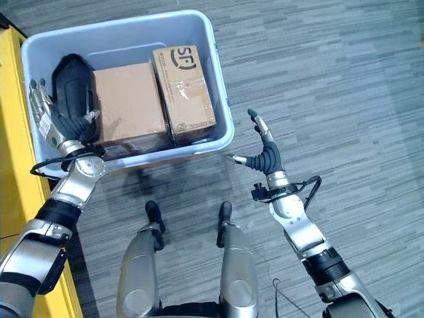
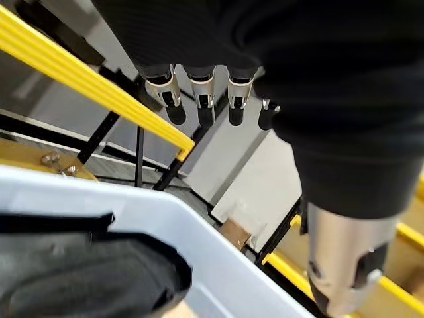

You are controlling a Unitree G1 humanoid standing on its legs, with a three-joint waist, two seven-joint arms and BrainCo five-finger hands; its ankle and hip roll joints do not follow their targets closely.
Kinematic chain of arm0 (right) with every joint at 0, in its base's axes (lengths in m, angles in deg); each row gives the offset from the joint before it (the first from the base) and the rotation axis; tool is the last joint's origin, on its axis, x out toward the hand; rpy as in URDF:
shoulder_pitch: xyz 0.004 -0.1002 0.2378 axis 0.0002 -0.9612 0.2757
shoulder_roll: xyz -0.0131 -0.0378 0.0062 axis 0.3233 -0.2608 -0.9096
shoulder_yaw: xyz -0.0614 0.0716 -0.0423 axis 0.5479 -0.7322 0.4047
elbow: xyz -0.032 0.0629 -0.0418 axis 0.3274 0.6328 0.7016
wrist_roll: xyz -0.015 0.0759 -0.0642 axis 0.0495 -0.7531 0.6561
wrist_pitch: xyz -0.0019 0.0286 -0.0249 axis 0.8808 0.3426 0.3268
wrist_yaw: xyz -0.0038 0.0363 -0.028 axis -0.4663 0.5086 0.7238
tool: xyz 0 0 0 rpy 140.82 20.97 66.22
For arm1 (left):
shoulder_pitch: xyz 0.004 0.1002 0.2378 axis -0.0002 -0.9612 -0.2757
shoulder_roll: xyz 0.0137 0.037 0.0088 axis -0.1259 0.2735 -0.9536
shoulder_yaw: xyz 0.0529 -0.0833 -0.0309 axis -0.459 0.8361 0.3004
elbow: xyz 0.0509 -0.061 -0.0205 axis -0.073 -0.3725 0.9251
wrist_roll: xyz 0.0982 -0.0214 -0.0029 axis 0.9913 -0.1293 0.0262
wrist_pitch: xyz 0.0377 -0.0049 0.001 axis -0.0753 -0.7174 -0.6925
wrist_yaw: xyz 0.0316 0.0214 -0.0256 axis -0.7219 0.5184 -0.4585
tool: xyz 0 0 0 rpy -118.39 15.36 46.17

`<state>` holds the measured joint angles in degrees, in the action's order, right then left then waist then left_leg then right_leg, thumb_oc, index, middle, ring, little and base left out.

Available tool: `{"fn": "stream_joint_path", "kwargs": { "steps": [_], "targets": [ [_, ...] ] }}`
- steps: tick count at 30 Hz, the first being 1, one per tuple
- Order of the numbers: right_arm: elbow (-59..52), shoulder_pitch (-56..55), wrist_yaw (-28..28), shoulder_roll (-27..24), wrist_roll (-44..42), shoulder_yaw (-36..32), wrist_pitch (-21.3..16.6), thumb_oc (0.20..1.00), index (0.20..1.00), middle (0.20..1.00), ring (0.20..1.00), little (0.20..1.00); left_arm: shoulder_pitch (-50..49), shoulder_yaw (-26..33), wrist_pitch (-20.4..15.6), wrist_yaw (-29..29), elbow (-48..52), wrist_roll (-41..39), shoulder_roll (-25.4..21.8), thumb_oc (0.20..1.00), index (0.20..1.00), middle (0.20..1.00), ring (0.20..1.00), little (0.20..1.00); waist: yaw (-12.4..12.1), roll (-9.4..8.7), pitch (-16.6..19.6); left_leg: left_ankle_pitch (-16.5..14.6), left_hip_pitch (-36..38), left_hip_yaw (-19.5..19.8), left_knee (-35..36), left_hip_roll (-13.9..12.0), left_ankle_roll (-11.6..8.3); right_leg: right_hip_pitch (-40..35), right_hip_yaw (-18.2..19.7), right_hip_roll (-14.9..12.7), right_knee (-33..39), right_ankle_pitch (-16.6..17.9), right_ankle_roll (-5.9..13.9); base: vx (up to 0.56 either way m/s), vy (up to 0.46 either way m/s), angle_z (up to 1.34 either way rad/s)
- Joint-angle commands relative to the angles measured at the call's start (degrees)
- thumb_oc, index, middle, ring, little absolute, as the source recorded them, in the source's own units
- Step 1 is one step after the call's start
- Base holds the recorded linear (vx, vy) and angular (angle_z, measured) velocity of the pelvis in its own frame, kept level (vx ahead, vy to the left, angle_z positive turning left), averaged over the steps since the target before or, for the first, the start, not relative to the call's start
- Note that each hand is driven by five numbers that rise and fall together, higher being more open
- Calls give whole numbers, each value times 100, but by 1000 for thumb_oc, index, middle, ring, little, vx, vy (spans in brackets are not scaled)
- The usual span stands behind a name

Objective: Move parts from the plastic box to the shelf.

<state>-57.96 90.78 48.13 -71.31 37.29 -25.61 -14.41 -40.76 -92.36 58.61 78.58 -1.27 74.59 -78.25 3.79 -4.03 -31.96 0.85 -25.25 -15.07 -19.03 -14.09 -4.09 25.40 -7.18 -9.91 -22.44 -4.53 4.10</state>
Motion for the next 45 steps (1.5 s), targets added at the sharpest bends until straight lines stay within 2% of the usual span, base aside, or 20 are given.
{"fn": "stream_joint_path", "kwargs": {
  "steps": [1, 8, 11, 13, 16, 17, 21, 23, 26, 28, 30, 32, 34, 36, 37, 38, 39, 40, 41, 45],
  "targets": [
    [-345, 106, -43, -232, -35, -265, -91, 1000, 1000, 1000, 1000, 1000, 237, 84, 157, 615, -176, 297, -233, 1000, 1000, 1000, 1000, 1000, 31, -140, 217, 393, -500, 520, 114, -256, -445, -190, 8, -343, -88, -117, 362, -48, 124, -18],
    [-335, 413, -60, -395, -118, -347, 149, 1000, 1000, 1000, 1000, 1000, 1116, -64, 607, 481, -781, 196, -566, 1000, 1000, 1000, 1000, 1000, 164, -222, 217, 306, -898, 521, -39, -105, -424, 239, 57, -399, 6, 40, 404, -39, 89, -4],
    [-314, 532, -2, -406, -76, -379, 248, 1000, 1000, 1000, 1000, 1000, 1364, -31, 988, 468, -1036, -809, -568, 1000, 1000, 1000, 1000, 1000, 204, -242, 217, 254, -1044, 513, -99, -9, -378, 386, 57, -399, 101, 136, 423, -34, 97, -3],
    [-323, 624, 80, -390, -26, -351, 349, 1000, 1000, 1000, 1000, 1000, 1440, 120, 979, 743, -1244, -1528, -441, 1000, 1000, 1000, 1000, 1000, 222, -273, 217, 207, -1143, 523, -167, 47, -360, 472, 52, -391, 151, 183, 423, -26, 70, -3],
    [-296, 674, 192, -335, -65, -361, 448, 1000, 1000, 1000, 1000, 1000, 1483, 262, 1085, 1065, -1399, -1333, -384, 1000, 1000, 1000, 1000, 1000, 244, -326, 217, 112, -1301, 533, -298, 85, -333, 640, 56, -382, 169, 249, 438, -18, 48, 3],
    [-270, 672, 241, -322, -129, -367, 449, 1000, 1000, 1000, 1000, 1000, 1502, 256, 1099, 1045, -1440, -1521, -410, 1000, 1000, 1000, 1000, 1000, 253, -355, 217, 59, -1372, 531, -370, 90, -313, 712, 63, -372, 169, 275, 439, -19, 11, 3],
    [-226, 661, 340, -310, -358, -421, 473, 1000, 1000, 1000, 1000, 1000, 1707, 170, 1442, 594, -1629, -1027, -465, 1000, 1000, 1000, 1000, 1000, 298, -515, 217, -148, -1568, 487, -652, 79, -241, 923, 65, -295, 111, 359, 458, -1, 11, 3],
    [-160, 721, 358, -317, -421, -393, 508, 1000, 1000, 1000, 1000, 1000, 1777, 95, 1488, 495, -1735, -1205, -484, 1000, 1000, 1000, 1000, 1000, 329, -529, 217, -218, -1641, 460, -748, 87, -212, 1014, 91, -282, 96, 387, 457, -7, 73, 2],
    [-58, 763, 380, -300, -409, -327, 439, 1000, 1000, 1000, 1000, 1000, 1854, 42, 1400, 22, -1939, -1509, -428, 1000, 1000, 1000, 1000, 1000, 368, -547, 217, -442, -1662, 458, -913, 85, -210, 1091, 134, -265, 9, 344, 479, 52, 53, 2],
    [-54, 771, 355, -266, -350, -274, 413, 1000, 1000, 1000, 1000, 1000, 1834, 2, 922, -819, -2007, -1487, -328, 1000, 1000, 1000, 1000, 1000, 387, -604, 217, -574, -1676, 415, -989, 55, -187, 1134, 134, -231, -24, 355, 495, 69, 4, -4],
    [-38, 784, 306, -264, -330, -239, 503, 1000, 1000, 1000, 1000, 1000, 1818, 10, 703, -705, -2065, -1609, -193, 1000, 1000, 1000, 1000, 1000, 411, -625, 217, -608, -1646, 361, -987, 51, -160, 1138, 118, -210, -29, 357, 515, 29, 22, -8],
    [89, 793, 341, -244, -306, -191, 396, 1000, 1000, 1000, 1000, 1000, 1748, -74, 553, -690, -2091, -863, -208, 1000, 1000, 1000, 1000, 1000, 439, -622, 217, -624, -1617, 301, -962, 67, -149, 1135, 135, -202, 55, 421, 508, 10, 30, -7],
    [181, 752, 346, -294, -221, -174, 223, 1000, 1000, 1000, 1000, 1000, 1767, -266, 206, -948, -2084, -145, -355, 1000, 1000, 1000, 1000, 1000, 470, -639, 217, -629, -1606, 246, -951, 45, -137, 1156, 155, -189, 75, 469, 482, -1, 11, -9],
    [199, 709, 417, -452, 97, -221, 74, 1000, 1000, 1000, 1000, 1000, 1819, -490, -44, -1297, -1962, -123, -420, 1000, 1000, 1000, 1000, 1000, 506, -630, 217, -653, -1598, 188, -961, 29, -113, 1196, 179, -177, 50, 484, 473, 0, 16, -11],
    [191, 723, 419, -575, 162, -193, 48, 1000, 1000, 1000, 1000, 1000, 1798, -667, -239, -1672, -1872, 47, -354, 1000, 1000, 1000, 1000, 1000, 530, -606, 217, -699, -1632, 156, -1037, 15, -91, 1265, 179, -192, -51, 462, 462, -2, 35, -7],
    [194, 716, 436, -612, 69, -196, 66, 1000, 1000, 1000, 1000, 1000, 1775, -789, -259, -1787, -1815, 39, -293, 1000, 1000, 1000, 1000, 1000, 551, -585, 217, -736, -1620, 136, -1078, 14, -70, 1289, 192, -197, -111, 454, 450, 4, 37, -5],
    [193, 716, 437, -623, 28, -198, 77, 1000, 1000, 1000, 1000, 1000, 1778, -821, -282, -1760, -1810, 39, -265, 1000, 1000, 1000, 1000, 1000, 563, -583, 217, -753, -1598, 121, -1083, 16, -61, 1287, 202, -192, -120, 450, 450, 32, 24, -4],
    [239, 707, 402, -640, 11, -197, 12, 1000, 1000, 1000, 1000, 1000, 1846, -911, -518, -1575, -1847, 551, -267, 1000, 1000, 1000, 1000, 1000, 616, -591, 217, -802, -1533, 67, -1104, 3, -51, 1264, 229, -187, -122, 451, 447, 0, 0, 0],
    [262, 698, 378, -633, 56, -198, -19, 1000, 1000, 1000, 1000, 1000, 1887, -978, -614, -1598, -1828, 666, -284, 1000, 1000, 1000, 1000, 1000, 634, -599, 217, -813, -1507, 40, -1115, -10, -47, 1248, 236, -187, -110, 468, 444, 28, -4, -6],
    [217, 526, 406, -709, -17, -254, -81, 1000, 1000, 1000, 1000, 1000, 1836, -1023, -749, -1286, -1655, 495, -289, 1000, 1000, 1000, 1000, 1000, 690, -582, 217, -878, -1437, -21, -1169, -36, 0, 1248, 284, -195, -179, 447, 449, 10, 12, -9]
  ]
}}
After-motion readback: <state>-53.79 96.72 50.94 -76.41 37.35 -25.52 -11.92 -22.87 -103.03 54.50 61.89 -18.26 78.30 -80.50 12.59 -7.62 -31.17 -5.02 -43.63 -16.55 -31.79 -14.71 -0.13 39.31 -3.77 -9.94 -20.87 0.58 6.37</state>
